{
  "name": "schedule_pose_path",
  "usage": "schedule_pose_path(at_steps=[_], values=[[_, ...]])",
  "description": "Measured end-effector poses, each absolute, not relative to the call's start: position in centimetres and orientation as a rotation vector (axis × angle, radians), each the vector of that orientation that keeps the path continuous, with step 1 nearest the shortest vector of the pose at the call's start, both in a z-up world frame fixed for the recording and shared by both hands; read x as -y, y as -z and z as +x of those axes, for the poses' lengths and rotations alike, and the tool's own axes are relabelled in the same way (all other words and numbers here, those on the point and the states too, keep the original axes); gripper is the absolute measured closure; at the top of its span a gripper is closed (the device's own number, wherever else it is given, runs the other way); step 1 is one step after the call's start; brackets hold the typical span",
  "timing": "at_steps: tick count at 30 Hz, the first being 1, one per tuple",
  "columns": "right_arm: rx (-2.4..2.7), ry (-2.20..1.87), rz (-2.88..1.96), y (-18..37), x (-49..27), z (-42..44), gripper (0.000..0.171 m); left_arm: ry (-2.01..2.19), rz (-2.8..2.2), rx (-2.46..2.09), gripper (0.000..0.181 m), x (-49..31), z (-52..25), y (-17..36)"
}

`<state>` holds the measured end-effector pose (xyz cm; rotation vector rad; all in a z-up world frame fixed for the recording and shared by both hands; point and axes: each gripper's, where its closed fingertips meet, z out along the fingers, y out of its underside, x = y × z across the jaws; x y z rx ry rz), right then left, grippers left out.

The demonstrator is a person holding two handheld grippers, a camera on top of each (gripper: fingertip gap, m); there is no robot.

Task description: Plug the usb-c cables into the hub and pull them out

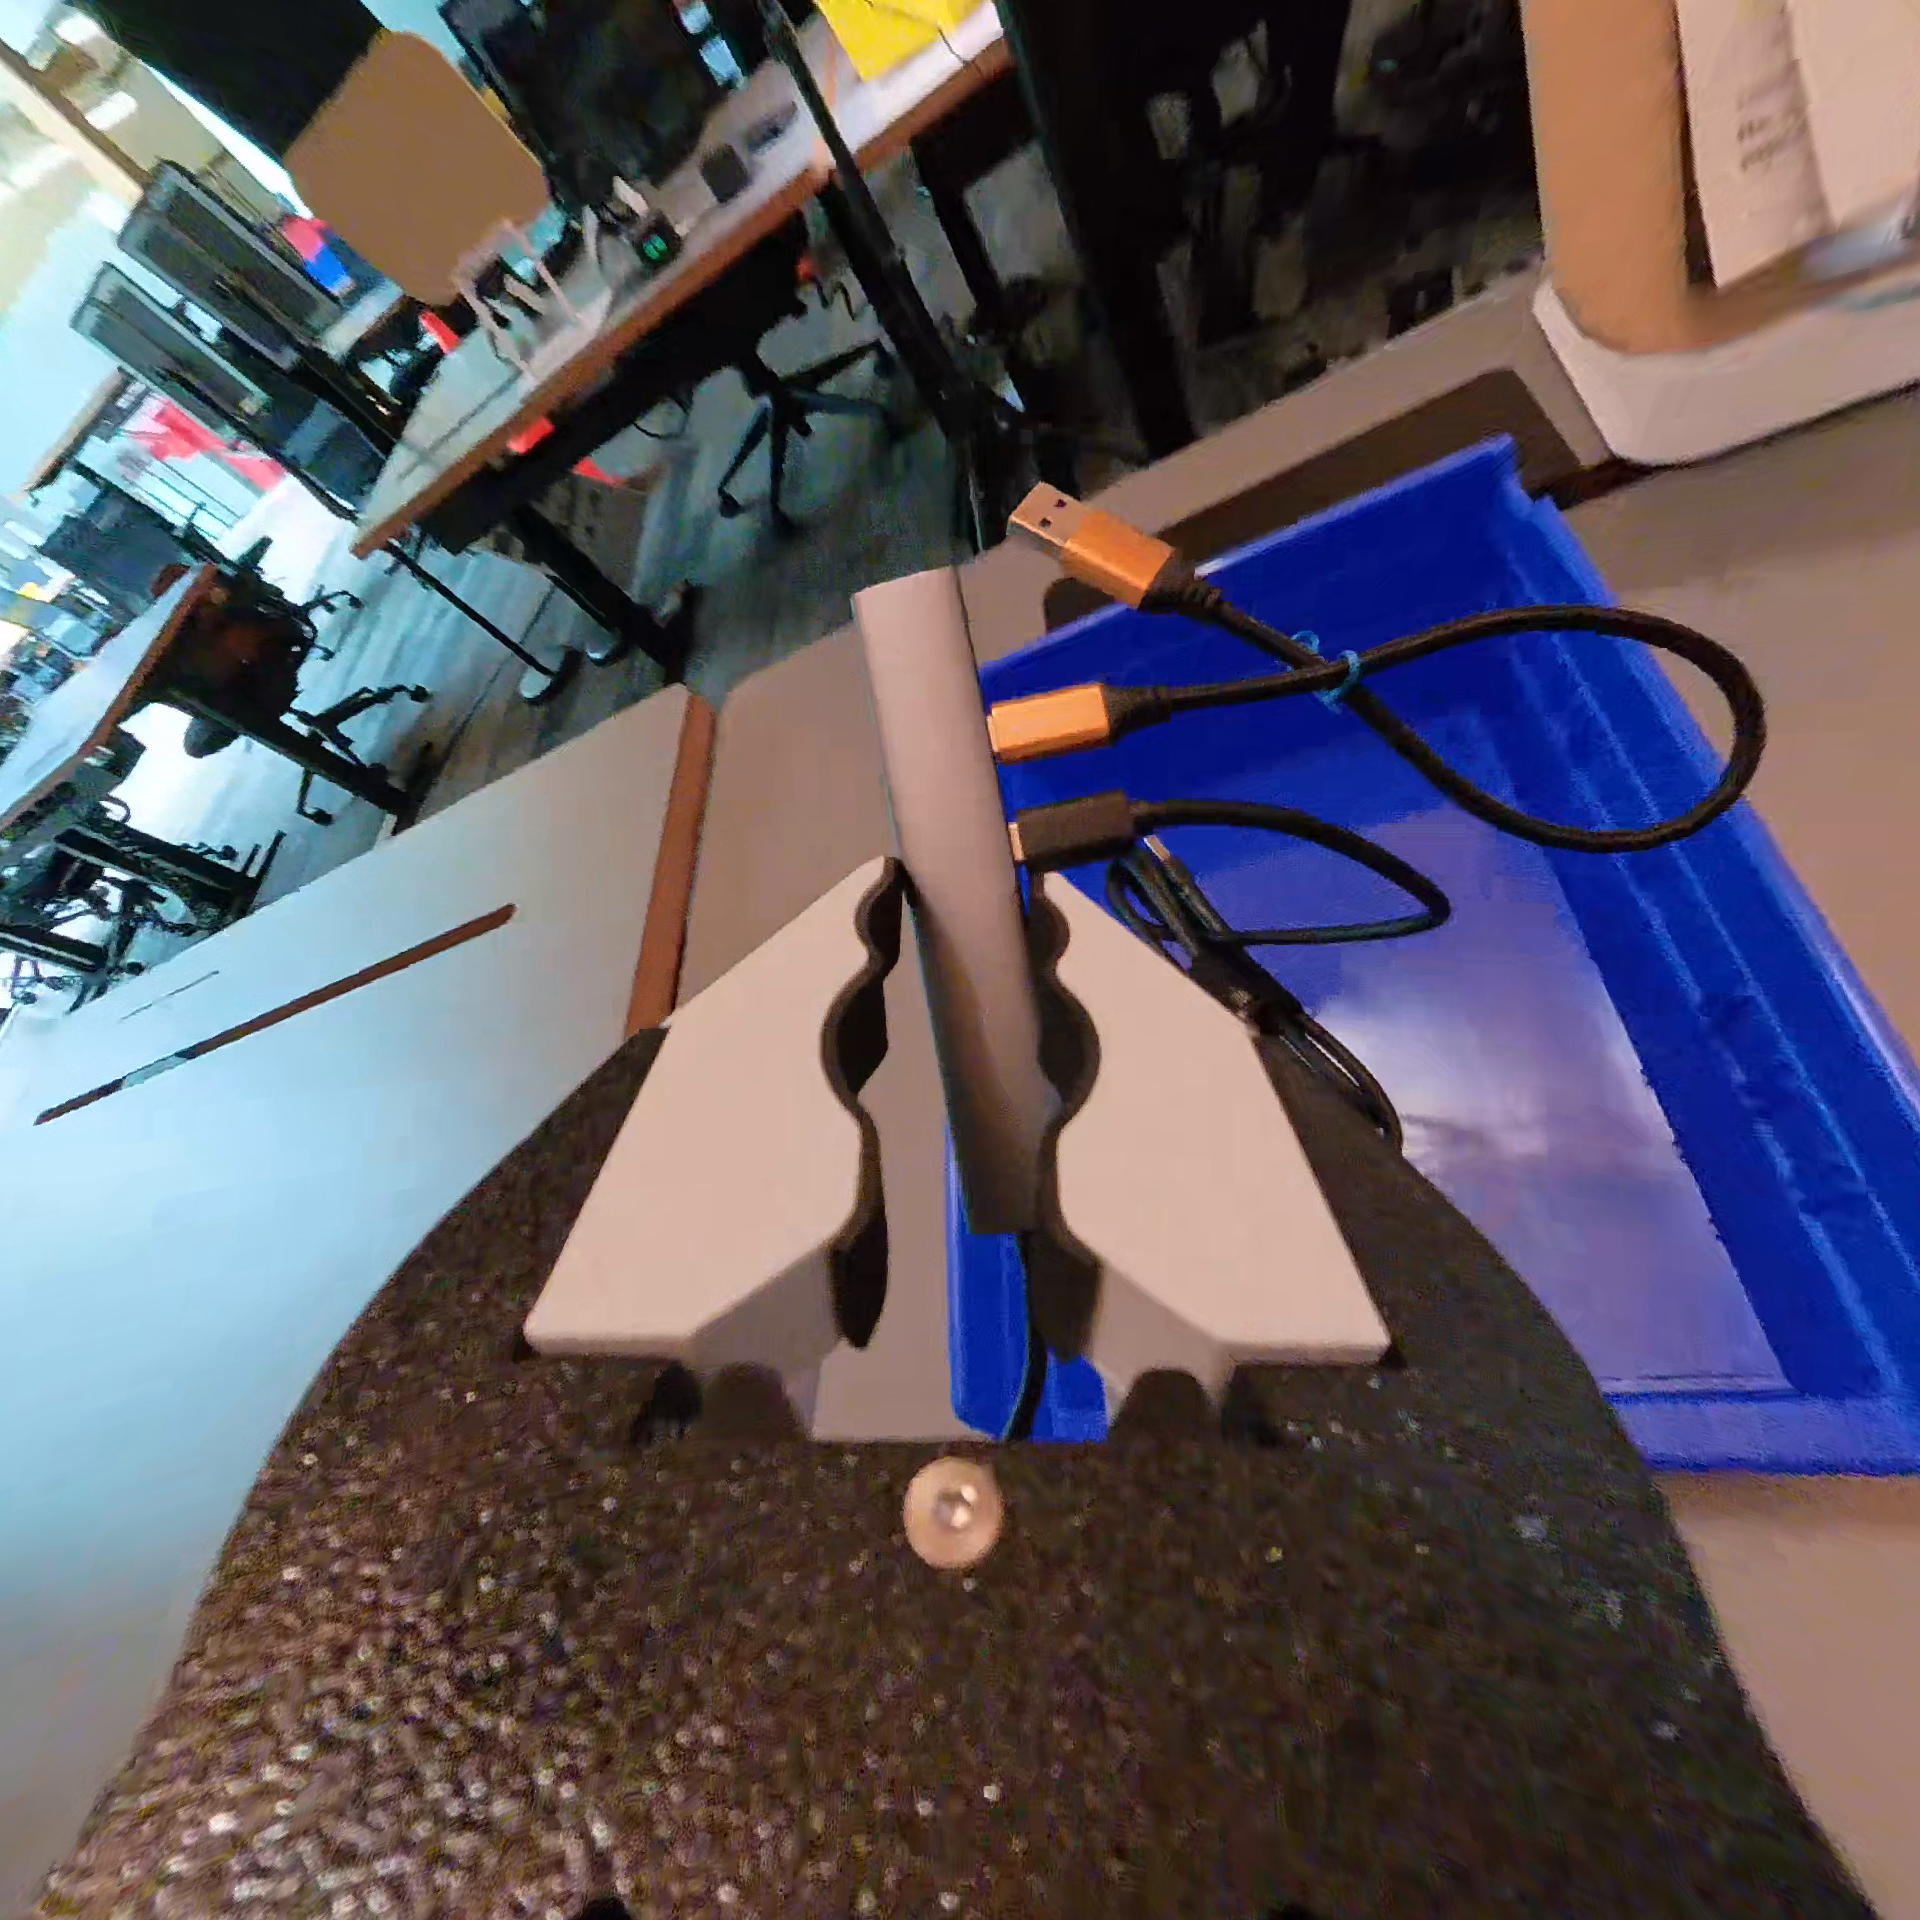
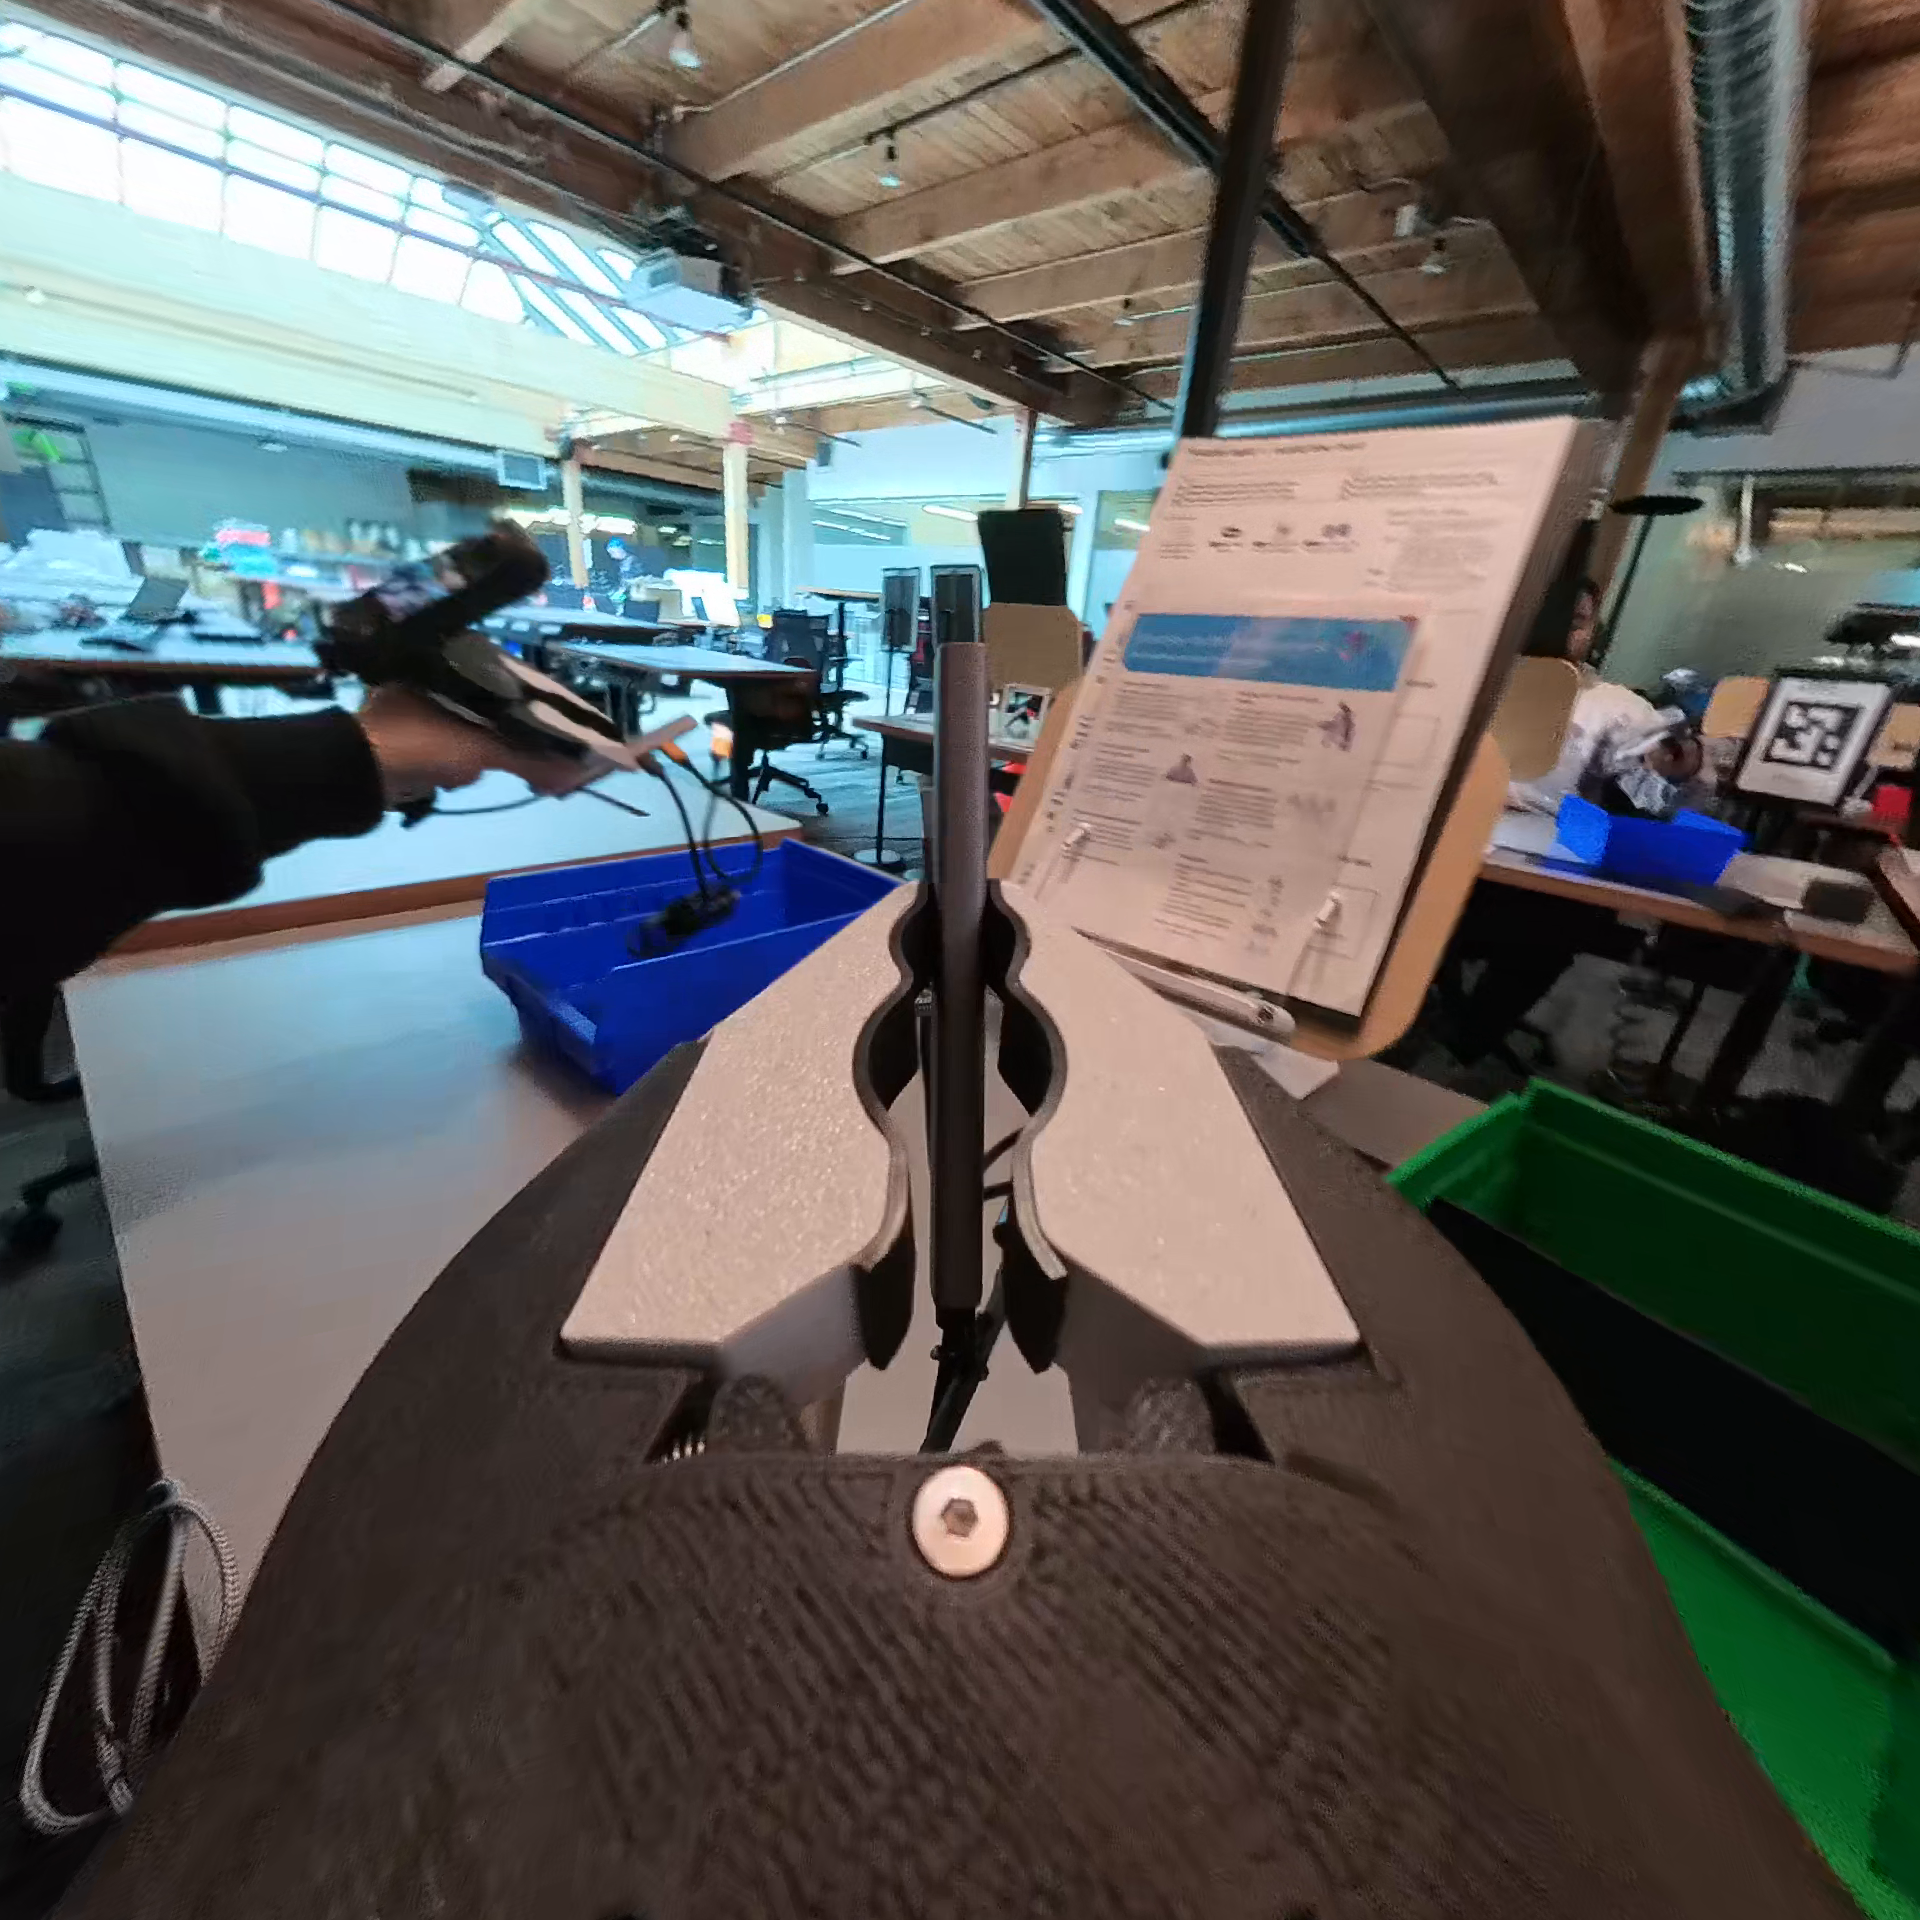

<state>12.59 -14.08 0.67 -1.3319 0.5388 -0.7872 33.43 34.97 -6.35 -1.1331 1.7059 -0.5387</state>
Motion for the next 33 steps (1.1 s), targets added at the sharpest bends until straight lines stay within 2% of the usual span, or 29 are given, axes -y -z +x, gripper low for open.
schedule_pose_path(at_steps=[1, 5, 8, 11, 13, 14, 15, 18, 21, 24, 26, 28, 29, 33], values=[[-0.511, 0.786, -1.361, -1.3, 13.0, 12.8, 0.164, 0.543, -1.147, -1.753, 0.16, -34.6, 33.8, 8.1], [-0.412, 0.828, -1.472, -5.4, 9.1, 15.2, 0.164, 0.606, -1.258, -1.997, 0.157, -32.5, 33.8, 14.6], [-0.371, 0.824, -1.523, -8.8, 6.3, 17.7, 0.164, 0.695, -1.355, -2.031, 0.117, -31.6, 33.8, 15.2], [-0.331, 0.853, -1.547, -11.8, 3.9, 19.4, 0.164, 0.853, -1.454, -1.853, 0.083, -31.5, 33.1, 11.4], [-0.3, 0.874, -1.552, -13.3, 2.5, 20.1, 0.164, 1.142, -1.394, -1.754, 0.094, -27.8, 31.3, 7.4], [-0.29, 0.882, -1.548, -13.9, 1.9, 20.5, 0.164, 1.36, -1.262, -1.794, 0.091, -23.9, 29.3, 5.8], [-0.289, 0.885, -1.541, -14.4, 1.3, 21.0, 0.164, 1.537, -1.146, -1.846, 0.097, -20.2, 26.9, 5.0], [-0.298, 0.911, -1.517, -15.9, -0.1, 22.7, 0.164, 1.827, -0.851, -2.253, 0.087, -9.6, 17.6, 8.2], [-0.301, 0.949, -1.509, -18.0, -1.0, 23.9, 0.163, 1.647, -0.624, -2.534, 0.084, -4.5, 12.2, 15.2], [-0.287, 0.923, -1.503, -19.6, -2.1, 23.7, 0.163, 1.318, -0.661, -2.513, 0.081, -3.7, 13.6, 21.0], [-0.282, 0.918, -1.523, -19.3, -2.6, 23.5, 0.163, 1.148, -0.754, -2.414, 0.086, -4.5, 15.9, 23.3], [-0.3, 0.906, -1.574, -17.3, -2.6, 23.3, 0.164, 1.033, -0.816, -2.311, 0.113, -5.8, 18.2, 24.5], [-0.316, 0.903, -1.597, -16.0, -2.4, 23.3, 0.164, 1.03, -0.841, -2.285, 0.119, -6.3, 18.7, 24.7], [-0.436, 0.849, -1.678, -8.1, -0.3, 22.9, 0.164, 1.174, -0.988, -2.247, 0.116, -7.9, 18.8, 24.4]])
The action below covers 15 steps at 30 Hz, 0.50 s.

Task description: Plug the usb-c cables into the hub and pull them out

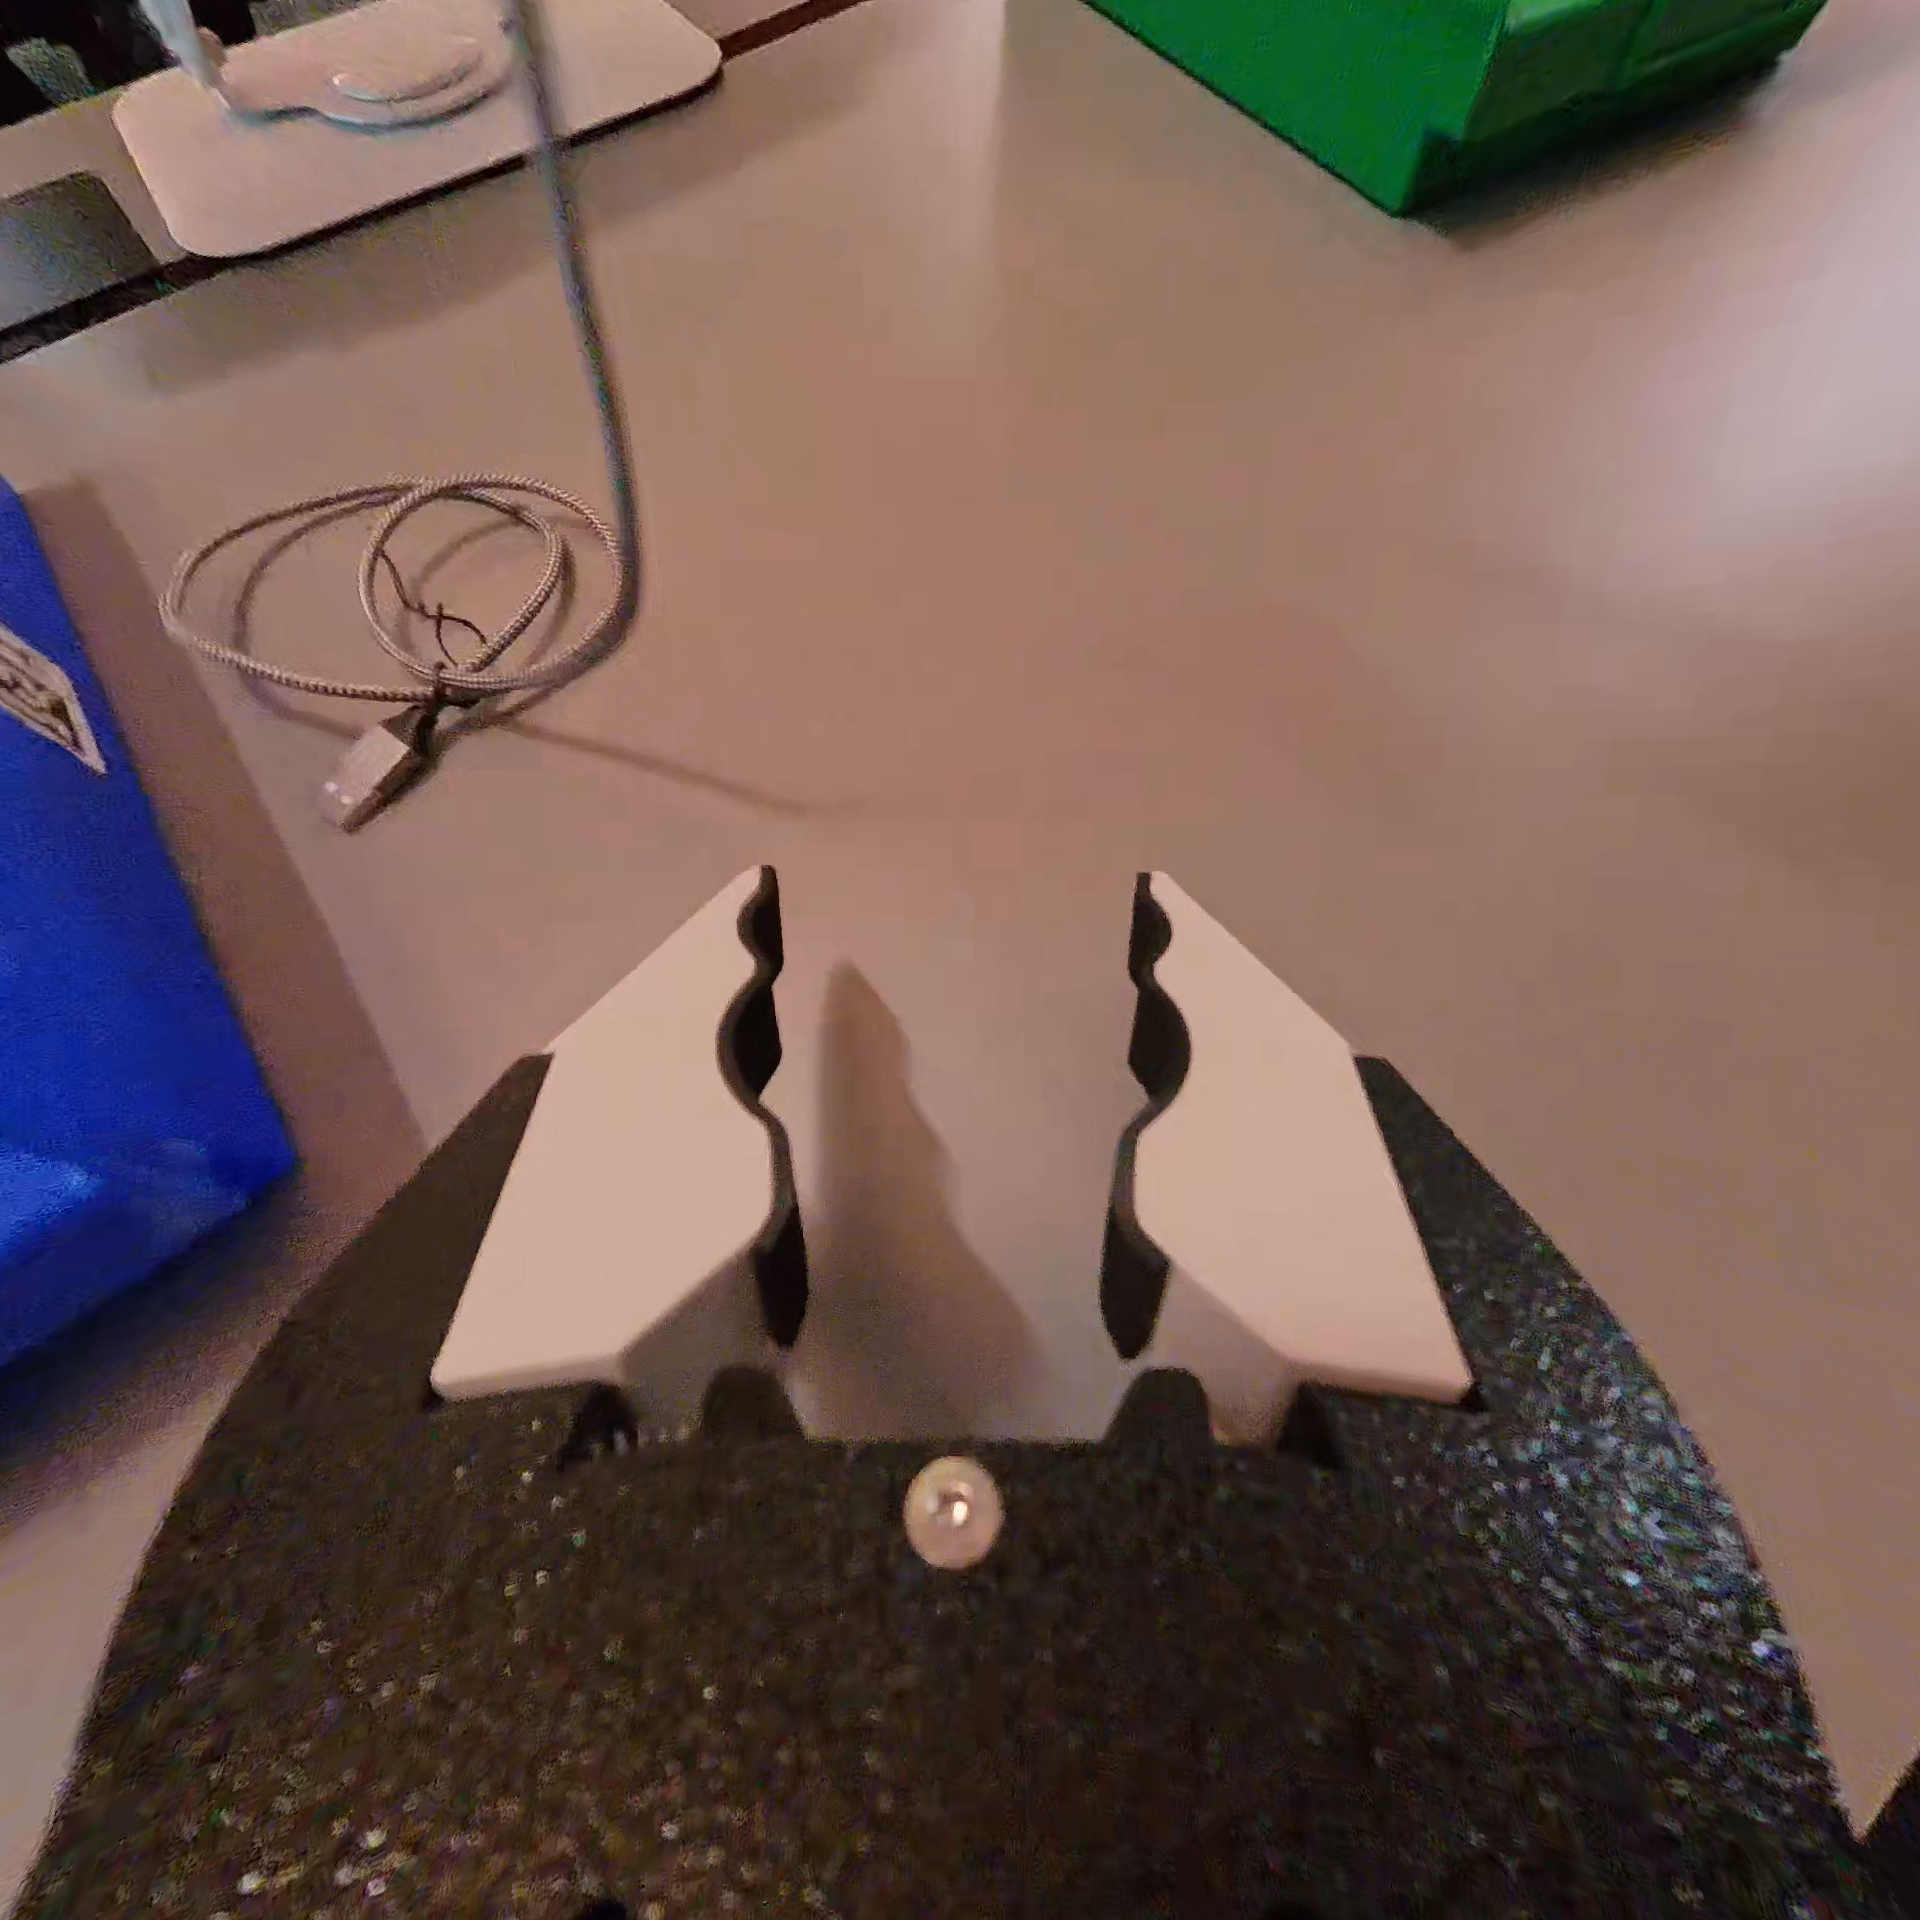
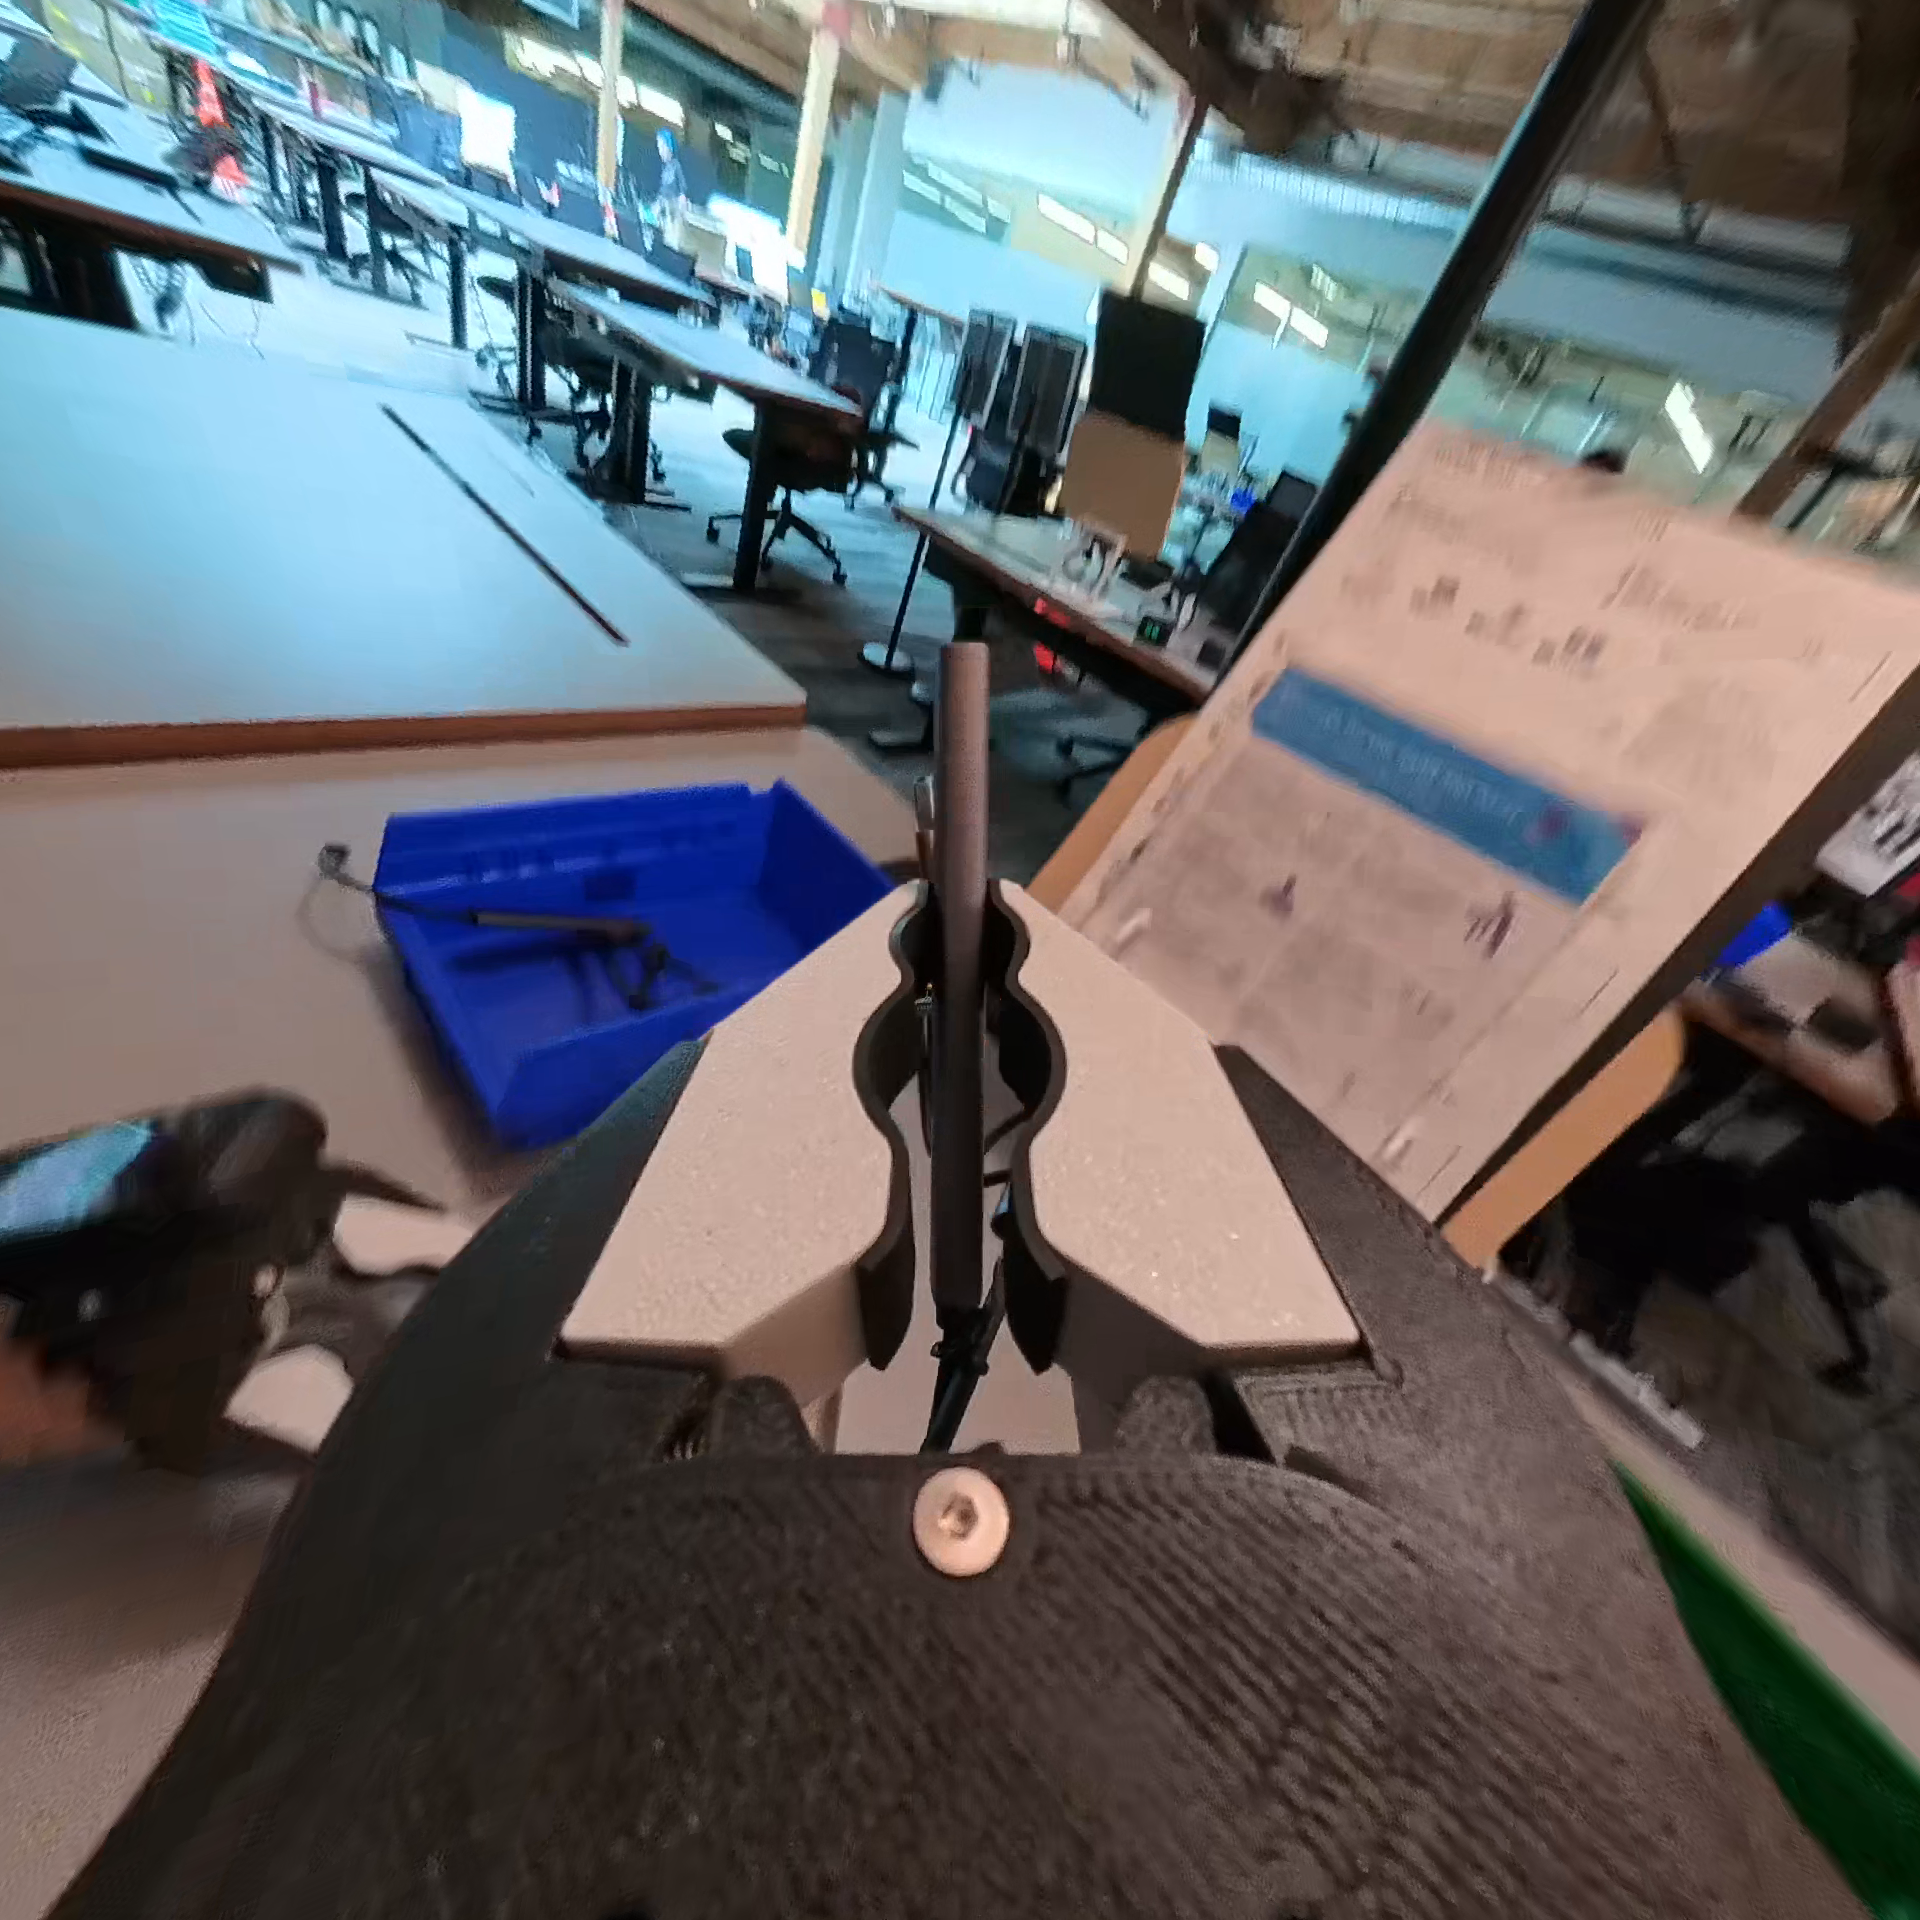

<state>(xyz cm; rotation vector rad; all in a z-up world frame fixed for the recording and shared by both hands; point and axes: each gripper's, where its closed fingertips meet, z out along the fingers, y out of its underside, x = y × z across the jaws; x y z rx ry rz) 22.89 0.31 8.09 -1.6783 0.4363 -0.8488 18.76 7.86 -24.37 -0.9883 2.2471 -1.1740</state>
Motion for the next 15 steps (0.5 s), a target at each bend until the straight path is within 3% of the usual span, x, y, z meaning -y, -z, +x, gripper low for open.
schedule_pose_path(at_steps=[7, 15], values=[[-0.721, 0.398, -1.651, 7.8, 1.6, 21.2, 0.164, 1.278, -0.867, -2.04, 0.124, -10.9, 18.4, 19.4], [-0.635, 0.1, -1.704, 14.3, -0.7, 17.6, 0.163, 1.636, -0.543, -2.044, 0.136, -6.2, 14.7, 13.2]])
